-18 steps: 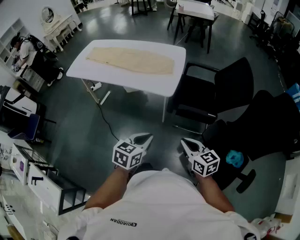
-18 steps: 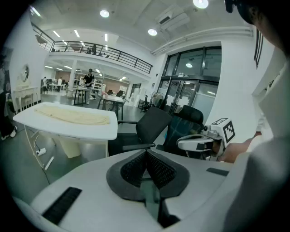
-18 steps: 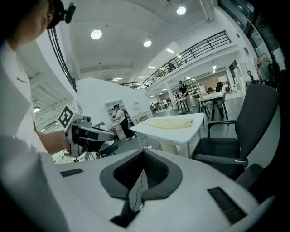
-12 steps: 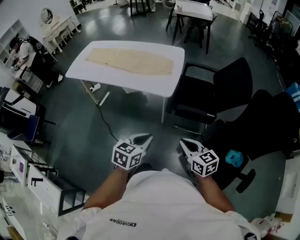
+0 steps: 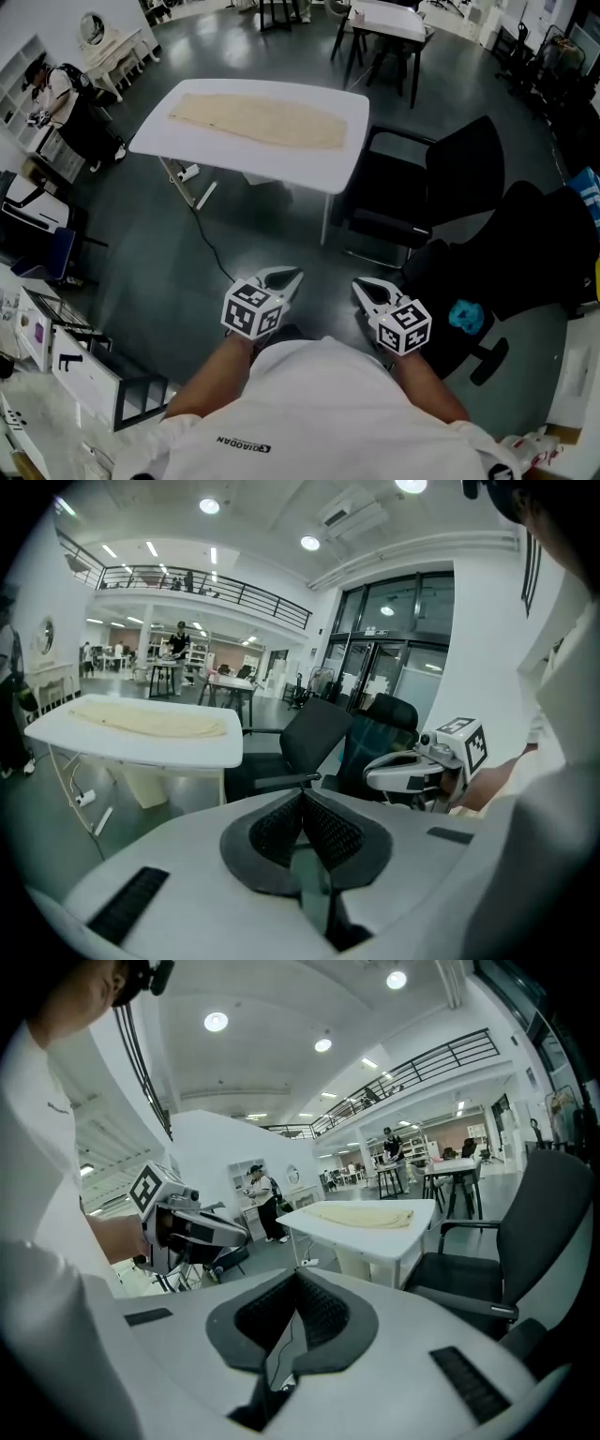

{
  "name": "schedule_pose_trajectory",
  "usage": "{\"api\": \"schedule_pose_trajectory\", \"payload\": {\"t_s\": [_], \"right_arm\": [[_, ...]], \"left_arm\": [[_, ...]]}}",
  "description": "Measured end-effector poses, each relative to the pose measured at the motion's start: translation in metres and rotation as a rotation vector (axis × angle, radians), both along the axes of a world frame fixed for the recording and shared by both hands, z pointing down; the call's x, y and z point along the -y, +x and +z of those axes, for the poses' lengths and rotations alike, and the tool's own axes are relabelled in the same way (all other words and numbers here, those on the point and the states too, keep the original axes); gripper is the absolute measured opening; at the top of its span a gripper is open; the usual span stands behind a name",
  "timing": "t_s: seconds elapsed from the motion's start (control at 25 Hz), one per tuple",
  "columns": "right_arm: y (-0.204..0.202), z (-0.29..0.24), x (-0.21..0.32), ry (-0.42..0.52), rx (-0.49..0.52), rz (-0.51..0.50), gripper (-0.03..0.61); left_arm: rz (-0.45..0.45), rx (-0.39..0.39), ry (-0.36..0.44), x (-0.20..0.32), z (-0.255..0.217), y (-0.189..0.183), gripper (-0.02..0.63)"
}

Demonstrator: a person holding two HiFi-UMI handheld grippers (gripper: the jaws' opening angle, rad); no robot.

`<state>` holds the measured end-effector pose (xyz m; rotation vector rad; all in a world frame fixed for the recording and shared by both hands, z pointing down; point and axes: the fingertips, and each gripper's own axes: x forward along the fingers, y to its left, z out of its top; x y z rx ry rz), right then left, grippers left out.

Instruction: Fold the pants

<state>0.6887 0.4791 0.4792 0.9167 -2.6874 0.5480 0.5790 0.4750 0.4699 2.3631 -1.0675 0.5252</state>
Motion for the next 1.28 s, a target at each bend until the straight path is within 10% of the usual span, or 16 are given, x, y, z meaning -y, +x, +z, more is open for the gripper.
{"api": "schedule_pose_trajectory", "payload": {"t_s": [0.56,1.28], "right_arm": [[-0.064,0.016,0.019,0.025,-0.121,-0.092,0.017],[-0.211,0.016,0.113,-0.047,-0.099,-0.130,0.017]], "left_arm": [[-0.026,-0.009,-0.028,0.022,0.013,-0.050,0.028],[-0.127,-0.077,-0.040,0.111,0.024,-0.205,0.028]]}}
